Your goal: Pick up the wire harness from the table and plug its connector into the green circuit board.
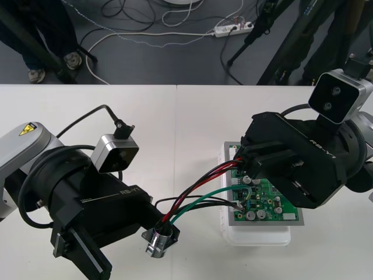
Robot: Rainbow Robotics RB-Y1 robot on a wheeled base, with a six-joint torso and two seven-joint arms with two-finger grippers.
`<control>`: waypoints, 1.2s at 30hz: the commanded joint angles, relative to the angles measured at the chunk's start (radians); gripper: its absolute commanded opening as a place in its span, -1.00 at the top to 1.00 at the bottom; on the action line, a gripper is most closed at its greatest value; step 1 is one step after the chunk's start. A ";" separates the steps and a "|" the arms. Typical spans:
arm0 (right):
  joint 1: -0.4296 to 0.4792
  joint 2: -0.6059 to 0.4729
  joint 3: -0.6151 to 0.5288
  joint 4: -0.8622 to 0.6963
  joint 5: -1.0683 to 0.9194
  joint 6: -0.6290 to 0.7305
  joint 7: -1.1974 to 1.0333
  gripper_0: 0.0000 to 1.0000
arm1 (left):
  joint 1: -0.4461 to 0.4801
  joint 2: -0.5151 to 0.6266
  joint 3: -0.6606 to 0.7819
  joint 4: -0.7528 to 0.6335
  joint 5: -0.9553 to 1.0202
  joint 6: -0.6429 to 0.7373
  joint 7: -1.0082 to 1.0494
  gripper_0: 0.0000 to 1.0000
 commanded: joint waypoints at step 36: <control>0.154 -0.170 -0.148 -0.023 -0.110 -0.041 0.043 1.00 | 0.143 0.062 0.482 0.118 -0.107 -0.032 -0.084 -1.00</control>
